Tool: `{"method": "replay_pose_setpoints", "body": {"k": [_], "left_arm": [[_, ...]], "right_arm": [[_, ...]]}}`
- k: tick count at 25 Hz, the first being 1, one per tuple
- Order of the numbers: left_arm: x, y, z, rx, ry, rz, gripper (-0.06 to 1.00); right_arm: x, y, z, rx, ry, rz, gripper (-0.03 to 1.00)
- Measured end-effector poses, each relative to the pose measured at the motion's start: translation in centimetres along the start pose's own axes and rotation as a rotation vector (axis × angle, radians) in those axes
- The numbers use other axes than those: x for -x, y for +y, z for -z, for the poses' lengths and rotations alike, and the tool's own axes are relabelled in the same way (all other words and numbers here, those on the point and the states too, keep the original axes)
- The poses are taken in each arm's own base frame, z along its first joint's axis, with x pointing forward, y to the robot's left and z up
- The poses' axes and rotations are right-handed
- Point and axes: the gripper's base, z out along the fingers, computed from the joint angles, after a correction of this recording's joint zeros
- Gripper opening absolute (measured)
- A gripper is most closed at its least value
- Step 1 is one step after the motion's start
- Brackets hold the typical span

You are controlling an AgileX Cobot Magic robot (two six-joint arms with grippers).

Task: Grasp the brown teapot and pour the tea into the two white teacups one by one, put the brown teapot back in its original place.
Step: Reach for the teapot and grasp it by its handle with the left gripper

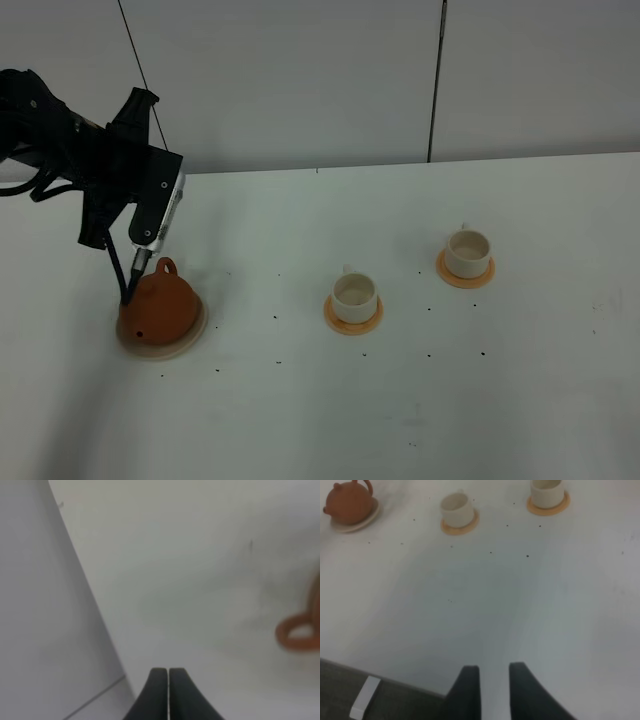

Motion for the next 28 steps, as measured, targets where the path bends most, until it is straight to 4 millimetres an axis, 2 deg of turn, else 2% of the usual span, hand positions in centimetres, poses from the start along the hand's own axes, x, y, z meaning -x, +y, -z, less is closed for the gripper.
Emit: {"method": "replay_pose_setpoints", "body": {"k": [7, 11, 15, 21, 28], "left_arm": [[-1.0, 0.6, 3.8, -0.246, 0.032, -0.135, 0.05], [-1.3, 1.1, 5.7, -0.31, 0.033, -0.191, 0.06], [-1.4, 1.0, 5.8, -0.339, 0.038, -0.205, 0.06], [-1.5, 0.7, 4.8, -0.368, 0.031, -0.209, 0.06], [-1.8, 1.0, 4.6, -0.342, 0.077, -0.236, 0.07]], "right_arm": [[0.0, 0.0, 0.0, 0.0, 0.0, -0.001, 0.16], [0.0, 0.0, 0.0, 0.0, 0.0, -0.001, 0.16], [0.0, 0.0, 0.0, 0.0, 0.0, -0.001, 0.16], [0.0, 0.0, 0.0, 0.0, 0.0, 0.0, 0.16], [0.0, 0.0, 0.0, 0.0, 0.0, -0.001, 0.16]]}}
